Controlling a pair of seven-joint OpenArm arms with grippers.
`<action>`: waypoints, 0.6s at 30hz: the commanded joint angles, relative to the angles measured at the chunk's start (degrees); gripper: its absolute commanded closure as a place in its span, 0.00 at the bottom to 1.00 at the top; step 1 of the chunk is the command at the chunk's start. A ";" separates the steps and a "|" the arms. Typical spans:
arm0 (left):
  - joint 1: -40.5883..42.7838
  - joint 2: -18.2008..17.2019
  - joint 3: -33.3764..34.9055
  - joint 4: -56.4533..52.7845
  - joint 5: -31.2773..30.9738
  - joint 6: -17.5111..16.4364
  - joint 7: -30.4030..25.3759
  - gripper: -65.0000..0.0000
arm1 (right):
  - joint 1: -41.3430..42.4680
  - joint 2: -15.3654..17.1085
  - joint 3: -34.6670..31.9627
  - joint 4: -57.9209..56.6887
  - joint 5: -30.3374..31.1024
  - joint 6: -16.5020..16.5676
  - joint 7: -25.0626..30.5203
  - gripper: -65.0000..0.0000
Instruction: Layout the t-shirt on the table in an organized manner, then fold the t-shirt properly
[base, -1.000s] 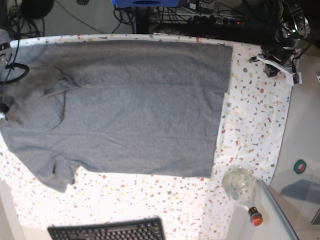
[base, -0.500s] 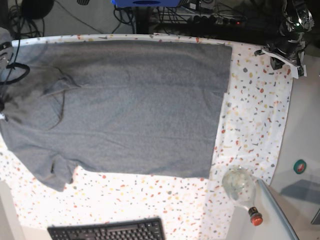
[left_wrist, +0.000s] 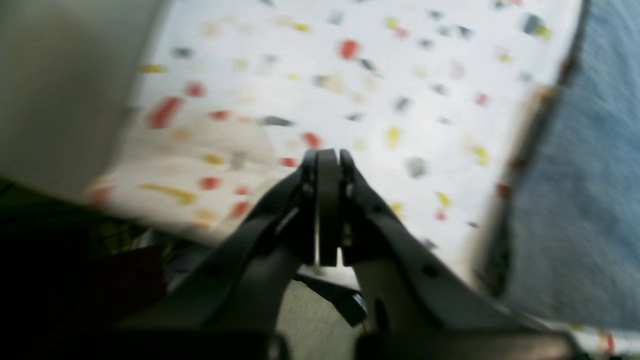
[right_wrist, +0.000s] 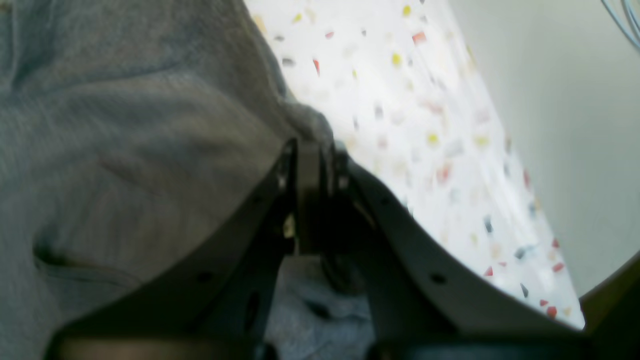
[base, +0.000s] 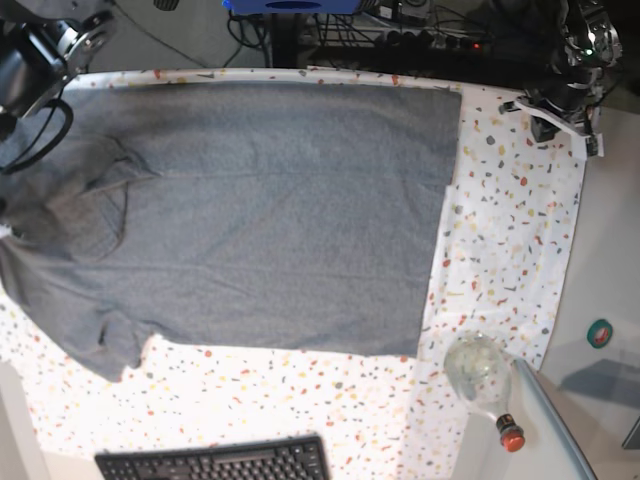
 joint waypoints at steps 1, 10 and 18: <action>0.12 -0.74 -0.04 0.76 -0.27 -0.03 -1.13 1.00 | 0.54 0.40 0.18 2.97 0.46 0.44 0.31 1.00; -1.02 -0.65 0.75 0.76 -0.18 -0.03 -1.13 1.00 | -6.14 -4.70 0.00 11.58 0.46 1.41 -6.37 1.00; -1.20 -0.65 0.75 0.67 -0.36 -0.03 -1.13 1.00 | -6.93 -5.58 -0.17 11.76 0.46 1.50 -14.02 0.86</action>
